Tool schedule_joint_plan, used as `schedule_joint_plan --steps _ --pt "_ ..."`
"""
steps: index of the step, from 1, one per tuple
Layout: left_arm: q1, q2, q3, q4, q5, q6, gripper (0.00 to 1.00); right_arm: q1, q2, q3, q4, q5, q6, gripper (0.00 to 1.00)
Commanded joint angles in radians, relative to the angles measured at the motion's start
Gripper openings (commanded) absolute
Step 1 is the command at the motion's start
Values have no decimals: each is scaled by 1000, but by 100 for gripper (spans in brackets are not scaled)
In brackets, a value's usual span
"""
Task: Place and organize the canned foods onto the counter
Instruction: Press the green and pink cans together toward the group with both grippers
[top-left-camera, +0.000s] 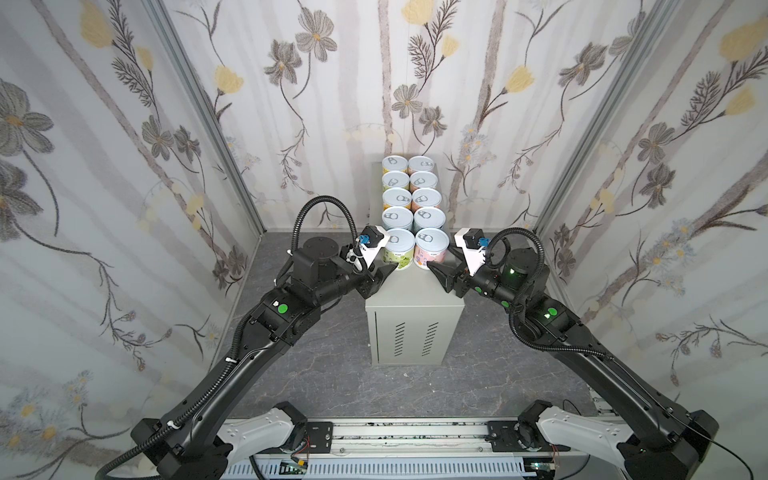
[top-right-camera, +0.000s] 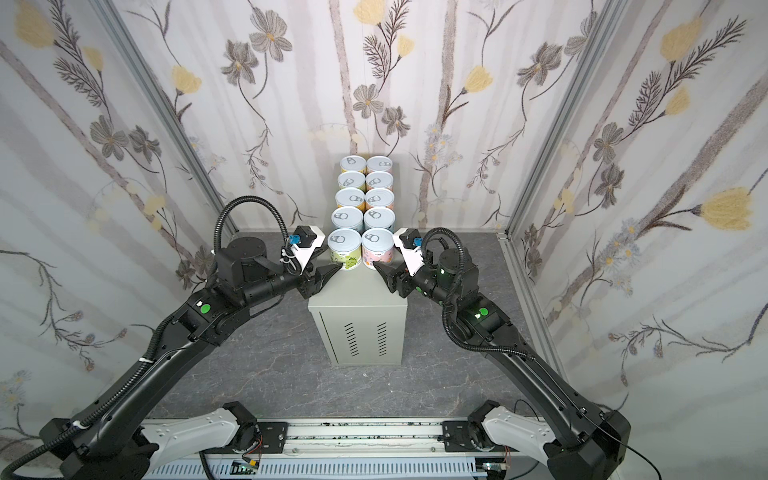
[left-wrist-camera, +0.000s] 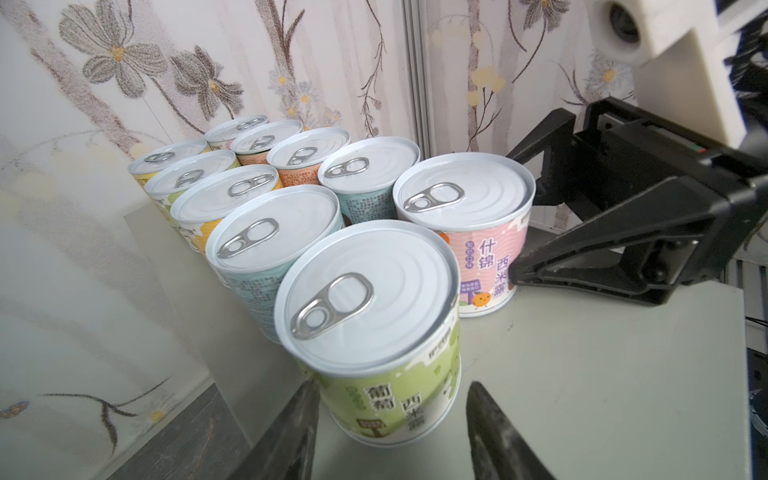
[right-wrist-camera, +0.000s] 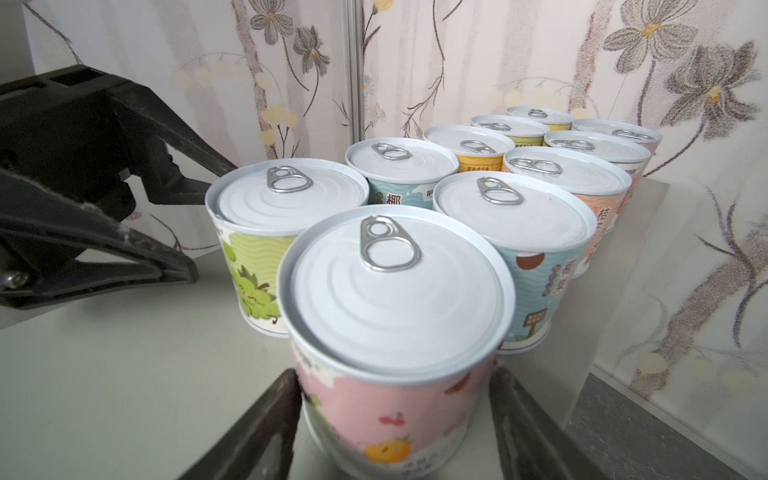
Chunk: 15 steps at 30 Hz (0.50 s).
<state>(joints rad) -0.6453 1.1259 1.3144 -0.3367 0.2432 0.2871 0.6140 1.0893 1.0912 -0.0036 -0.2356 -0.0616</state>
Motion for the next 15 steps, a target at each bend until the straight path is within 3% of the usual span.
schedule_joint_plan --steps 1,15 --pt "1 9 0 25 29 1 55 0 -6 -9 -39 12 -26 76" --pt "1 6 5 20 4 1 55 0 4 -13 -35 5 -27 70"
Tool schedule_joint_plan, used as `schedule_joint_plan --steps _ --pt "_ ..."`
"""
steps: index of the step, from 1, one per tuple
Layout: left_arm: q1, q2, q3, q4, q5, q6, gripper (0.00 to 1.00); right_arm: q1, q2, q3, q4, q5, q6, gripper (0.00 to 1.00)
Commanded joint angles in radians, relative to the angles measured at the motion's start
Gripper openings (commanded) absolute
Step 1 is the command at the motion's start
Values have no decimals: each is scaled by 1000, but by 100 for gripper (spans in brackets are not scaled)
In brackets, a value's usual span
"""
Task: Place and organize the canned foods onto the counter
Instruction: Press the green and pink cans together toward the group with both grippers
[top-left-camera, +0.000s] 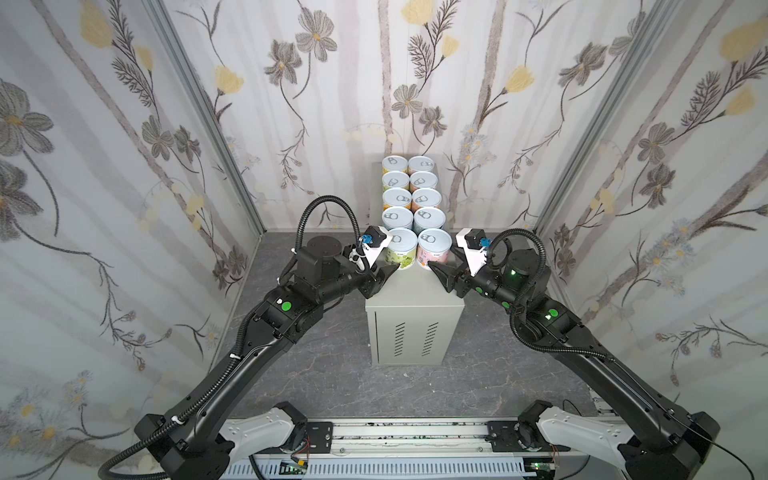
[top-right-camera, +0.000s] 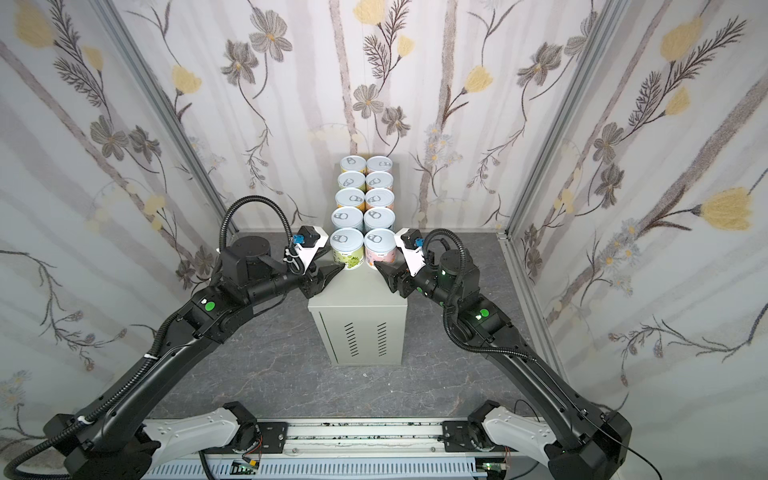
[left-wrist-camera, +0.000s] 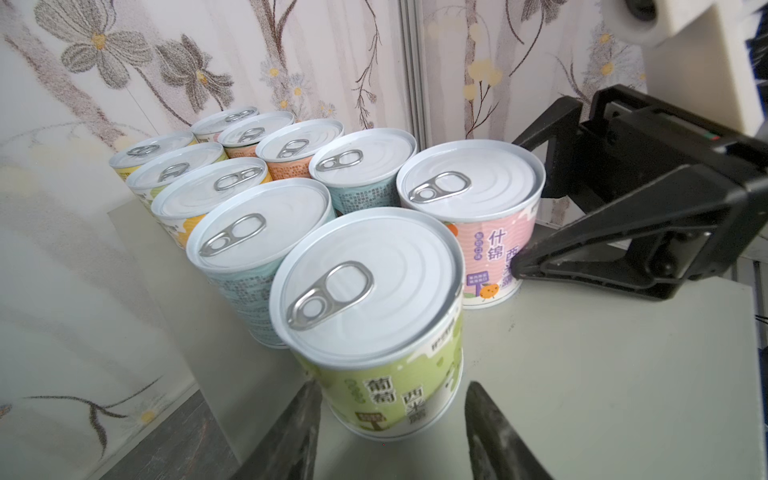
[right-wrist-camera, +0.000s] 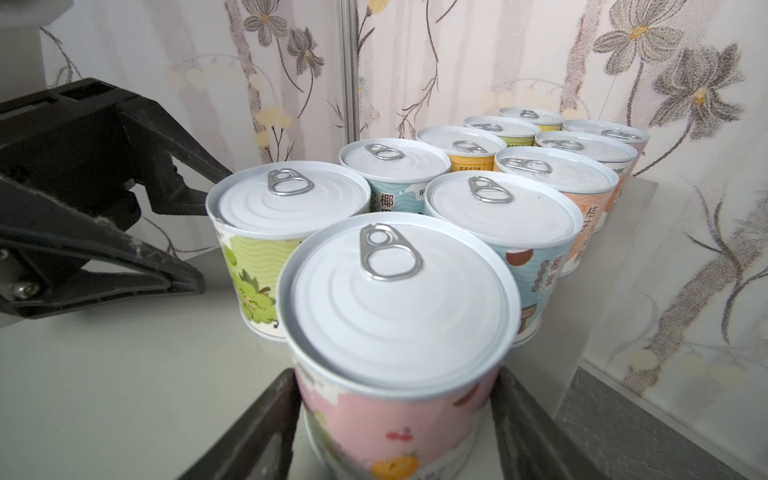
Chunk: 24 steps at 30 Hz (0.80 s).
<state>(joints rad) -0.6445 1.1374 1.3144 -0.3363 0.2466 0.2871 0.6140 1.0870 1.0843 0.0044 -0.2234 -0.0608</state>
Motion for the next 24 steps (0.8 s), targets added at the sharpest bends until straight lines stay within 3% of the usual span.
schedule_joint_plan --steps 1,10,24 --pt "0 -6 5 19 -1 1 55 0 7 -6 -43 -8 -27 70" --pt "-1 -7 3 19 -4 0 57 -1 4 -9 -44 -5 -27 70" --pt "0 -24 -6 25 -37 -8 68 -1 6 -8 -40 -11 -20 83"
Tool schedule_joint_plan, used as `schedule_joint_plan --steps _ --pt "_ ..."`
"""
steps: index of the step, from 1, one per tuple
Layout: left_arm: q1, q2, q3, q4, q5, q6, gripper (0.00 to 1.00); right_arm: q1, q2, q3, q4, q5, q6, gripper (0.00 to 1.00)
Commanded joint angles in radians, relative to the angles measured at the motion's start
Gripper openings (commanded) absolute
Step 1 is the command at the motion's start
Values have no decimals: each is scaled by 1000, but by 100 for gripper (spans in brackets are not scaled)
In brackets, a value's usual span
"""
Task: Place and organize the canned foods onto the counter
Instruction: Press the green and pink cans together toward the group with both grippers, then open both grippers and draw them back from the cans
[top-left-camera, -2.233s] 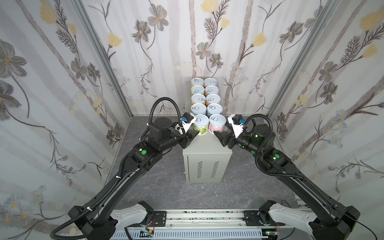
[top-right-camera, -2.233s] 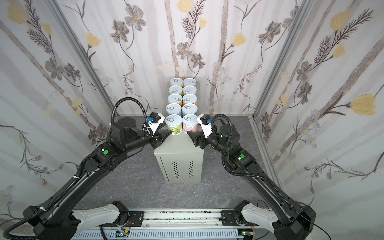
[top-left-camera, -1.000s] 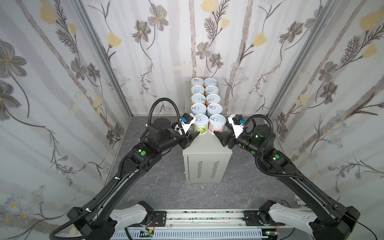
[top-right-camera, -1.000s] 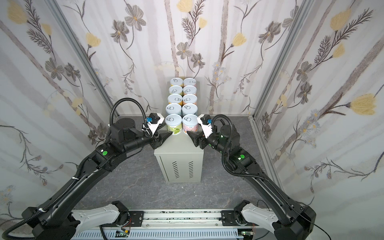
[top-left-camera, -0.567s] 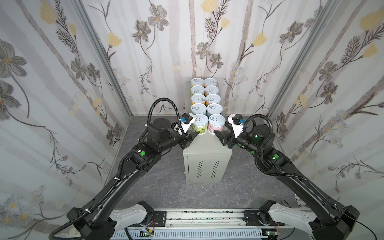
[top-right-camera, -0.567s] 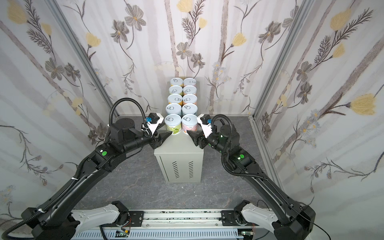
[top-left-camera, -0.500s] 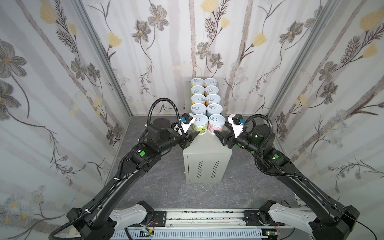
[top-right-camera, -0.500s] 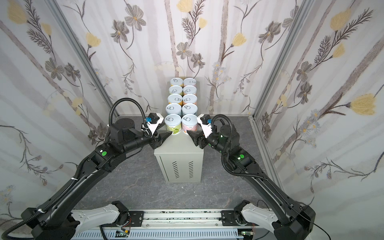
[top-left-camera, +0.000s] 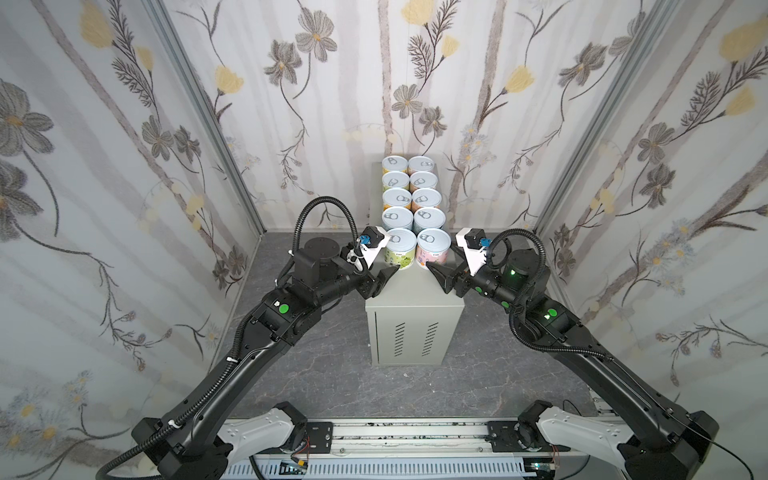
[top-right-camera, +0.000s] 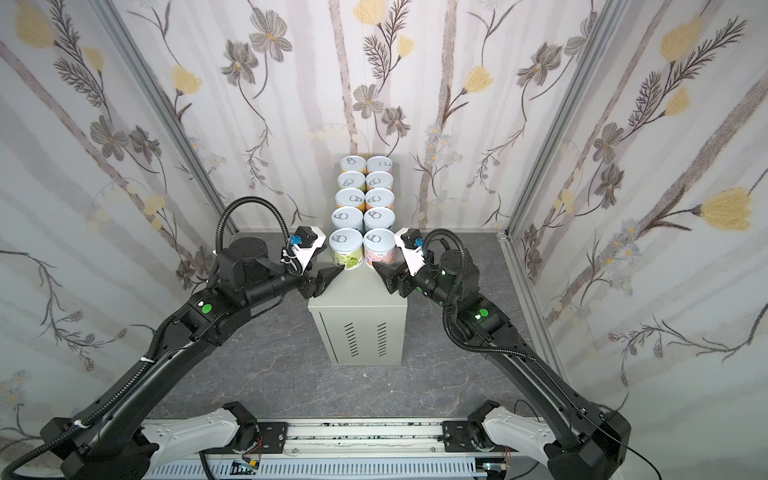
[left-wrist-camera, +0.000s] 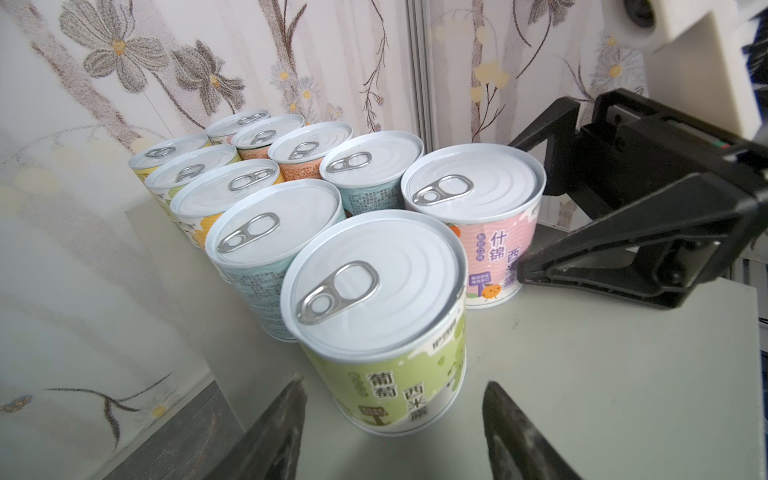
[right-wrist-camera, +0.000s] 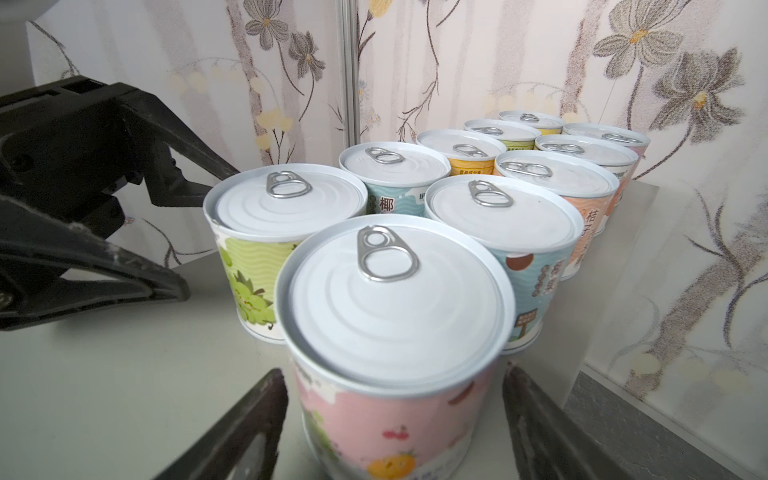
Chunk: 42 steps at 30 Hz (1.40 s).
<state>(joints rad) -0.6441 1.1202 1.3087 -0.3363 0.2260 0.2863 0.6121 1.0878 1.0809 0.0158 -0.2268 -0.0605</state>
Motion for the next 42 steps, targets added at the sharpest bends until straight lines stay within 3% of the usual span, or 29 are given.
schedule_joint_plan --steps 1,12,22,26,29,36,42 --pt "1 -8 0 26 -18 -7 69 1 4 -4 -51 -7 -20 85" --pt "1 -39 -8 48 -42 -16 82 1 -31 2 -68 -15 -26 98" --pt "14 -104 -67 120 -125 -33 91 -1 -82 4 -108 -16 -52 94" --pt "45 -133 -95 173 -170 -56 100 -10 -127 5 -133 4 -60 97" --pt "80 -164 -133 219 -221 -82 100 -38 -170 5 -157 31 -63 100" --pt "193 -282 -360 391 -412 -180 100 -219 -355 -157 -52 96 -19 100" --pt "294 -373 -664 604 -593 -250 100 -296 -464 -388 102 367 64 100"
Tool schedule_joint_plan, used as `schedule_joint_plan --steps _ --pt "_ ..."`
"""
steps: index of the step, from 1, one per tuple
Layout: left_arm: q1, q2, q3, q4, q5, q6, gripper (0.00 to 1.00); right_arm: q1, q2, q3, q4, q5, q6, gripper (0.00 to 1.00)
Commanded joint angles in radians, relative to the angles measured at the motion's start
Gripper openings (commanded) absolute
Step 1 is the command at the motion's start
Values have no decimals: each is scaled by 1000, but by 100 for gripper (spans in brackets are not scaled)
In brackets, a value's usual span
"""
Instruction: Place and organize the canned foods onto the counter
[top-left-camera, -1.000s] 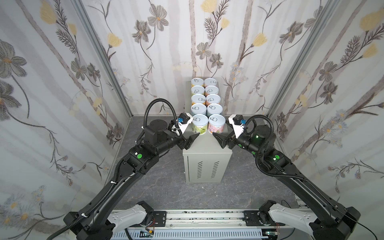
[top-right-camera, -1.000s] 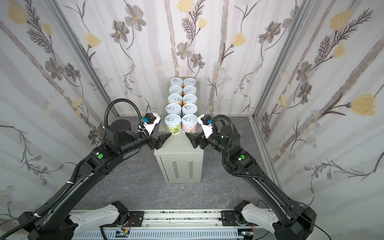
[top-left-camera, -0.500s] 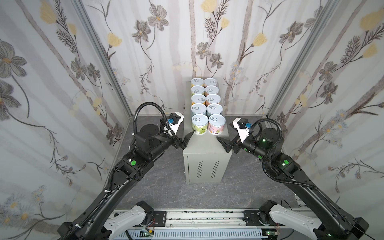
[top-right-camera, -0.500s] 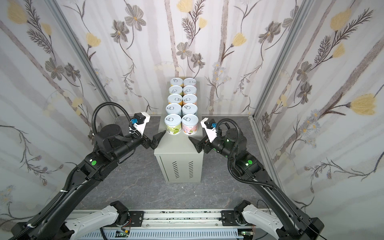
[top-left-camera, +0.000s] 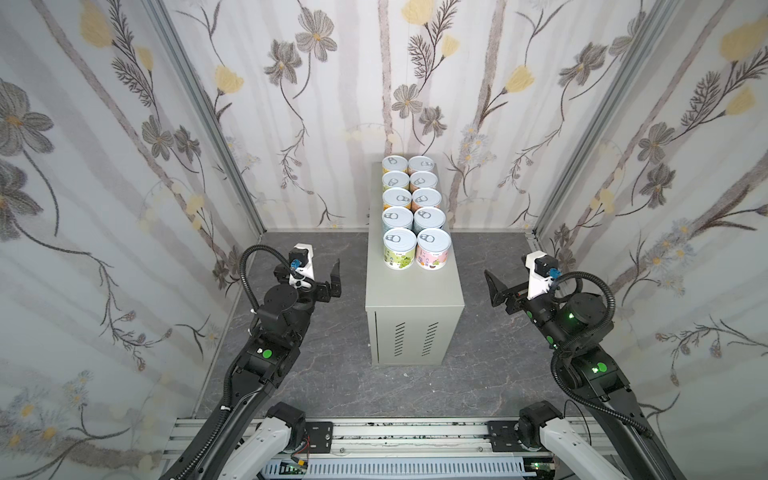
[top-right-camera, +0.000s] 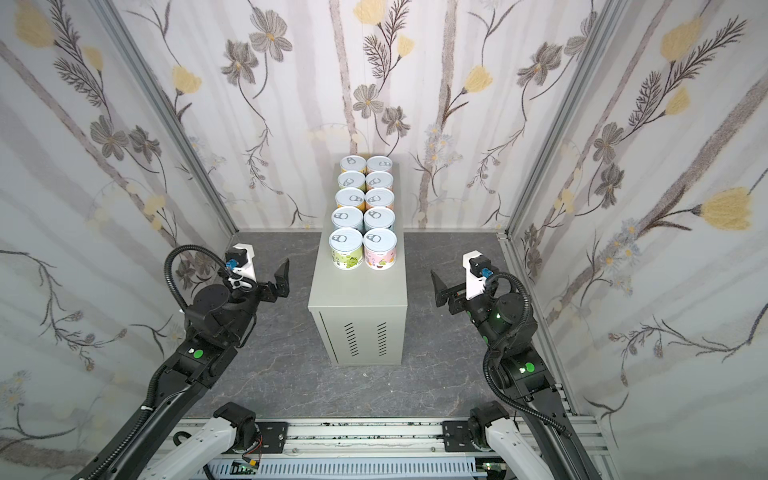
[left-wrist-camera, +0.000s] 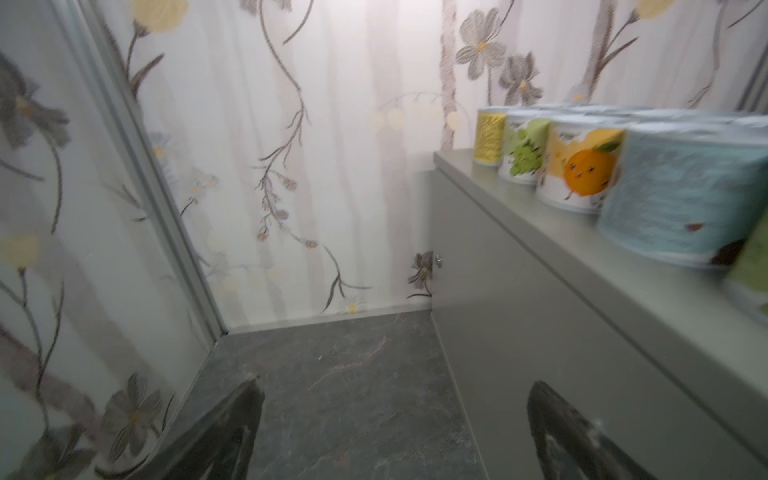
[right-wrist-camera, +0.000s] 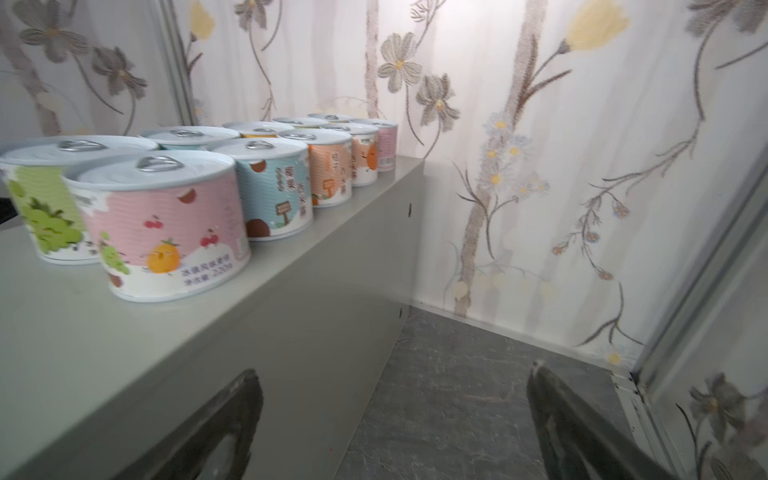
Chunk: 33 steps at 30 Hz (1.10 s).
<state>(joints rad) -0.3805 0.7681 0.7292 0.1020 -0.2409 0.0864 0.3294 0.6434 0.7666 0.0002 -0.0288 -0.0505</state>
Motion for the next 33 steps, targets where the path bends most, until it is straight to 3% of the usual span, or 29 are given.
schedule_joint_plan --steps 1,4,12,19,29,33 --pt "50 -26 -136 214 -152 -52 100 -18 -29 -121 150 241 72 100" --pt "96 -3 -234 283 -200 -74 100 -41 -67 -250 225 430 146 100" --pt "215 76 -494 587 -314 -270 100 -107 -75 -524 505 521 171 100" --pt "252 280 -628 988 -233 -233 100 -173 122 -708 926 477 76 100" --pt "288 623 -678 1436 -101 -136 100 -278 482 -706 1208 307 112 100" --pt "297 712 -646 1451 -2 -114 100 -304 614 -704 1323 254 125 100"
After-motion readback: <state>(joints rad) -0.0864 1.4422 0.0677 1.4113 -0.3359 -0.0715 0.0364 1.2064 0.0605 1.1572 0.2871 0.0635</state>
